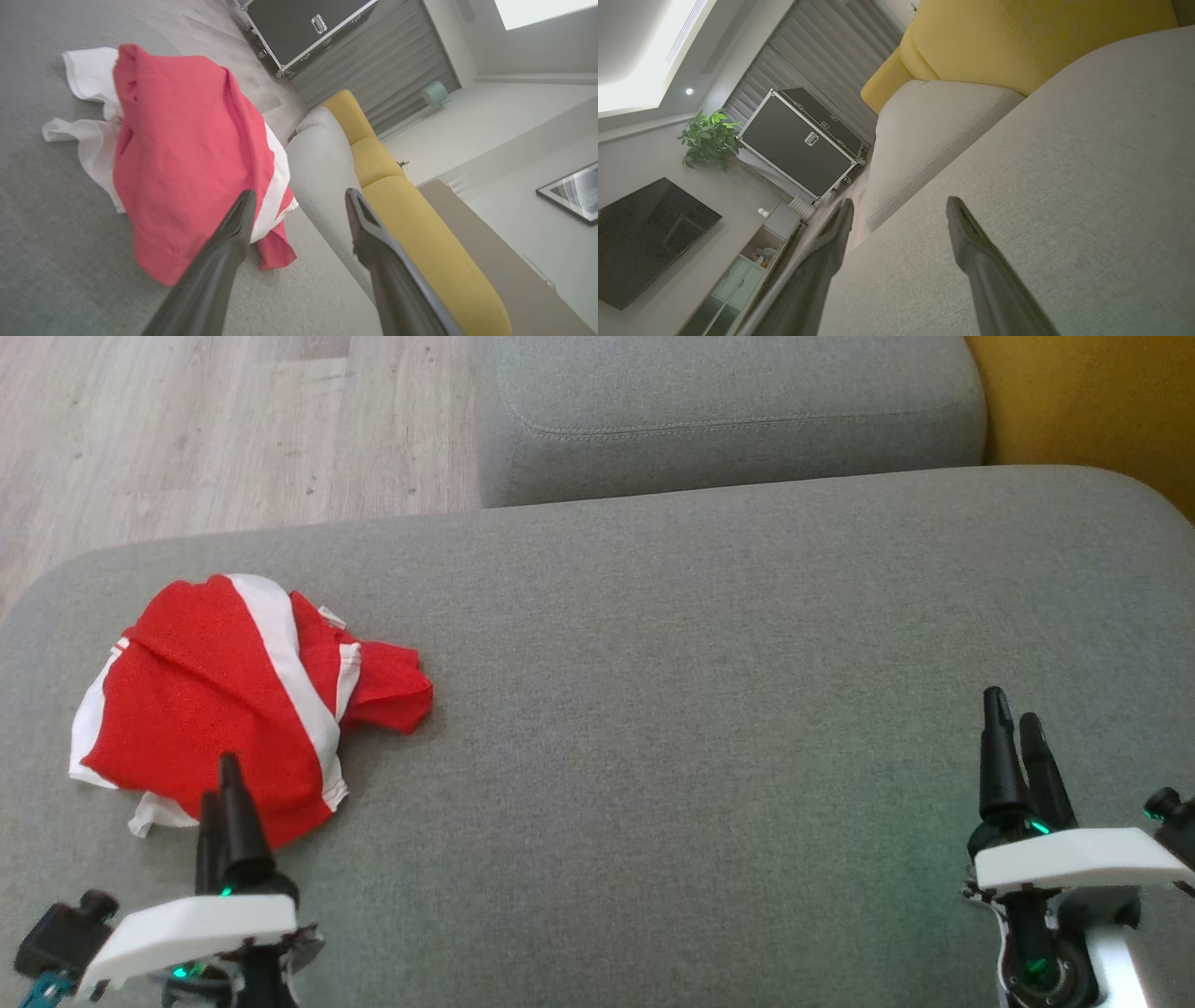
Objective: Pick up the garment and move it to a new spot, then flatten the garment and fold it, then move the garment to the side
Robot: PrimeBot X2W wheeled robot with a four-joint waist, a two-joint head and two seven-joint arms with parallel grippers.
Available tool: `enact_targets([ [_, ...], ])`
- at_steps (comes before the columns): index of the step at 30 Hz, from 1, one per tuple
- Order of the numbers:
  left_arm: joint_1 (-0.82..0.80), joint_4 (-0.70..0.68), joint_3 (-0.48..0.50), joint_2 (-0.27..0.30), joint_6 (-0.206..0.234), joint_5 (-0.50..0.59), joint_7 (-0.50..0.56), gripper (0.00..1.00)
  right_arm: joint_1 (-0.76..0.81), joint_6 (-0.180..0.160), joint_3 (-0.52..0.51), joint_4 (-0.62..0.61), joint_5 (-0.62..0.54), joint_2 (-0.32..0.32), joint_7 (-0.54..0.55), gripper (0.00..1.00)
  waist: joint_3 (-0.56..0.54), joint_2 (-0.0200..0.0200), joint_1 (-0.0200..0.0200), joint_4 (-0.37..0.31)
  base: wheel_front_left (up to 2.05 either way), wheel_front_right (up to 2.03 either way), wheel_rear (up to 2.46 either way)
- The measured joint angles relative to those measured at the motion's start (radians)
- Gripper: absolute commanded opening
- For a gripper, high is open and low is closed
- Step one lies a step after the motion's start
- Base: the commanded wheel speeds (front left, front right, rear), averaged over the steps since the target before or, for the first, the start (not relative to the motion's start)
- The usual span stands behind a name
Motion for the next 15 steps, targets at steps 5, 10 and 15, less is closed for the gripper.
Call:
enact_targets([
  [5,0.000,-0.008,-0.039,0.000,0.007,0.098,-0.016,1.00,0.000,0.000,0.012,-0.003,-0.086,0.000,-0.015,1.00,-0.001,0.0000,0.0000,-0.002,0.00,0.00,0.00],
  [10,0.000,-0.008,-0.078,0.000,0.006,0.208,-0.030,1.00,-0.002,0.000,0.014,-0.008,-0.167,0.000,-0.031,1.00,-0.002,0.0000,0.0000,-0.002,0.00,0.00,0.00],
  [15,-0.001,-0.007,-0.107,0.001,0.006,0.317,-0.044,1.00,-0.002,0.000,0.024,-0.014,-0.244,0.000,-0.043,1.00,-0.001,0.0000,0.0000,-0.003,0.00,0.00,0.00],
])
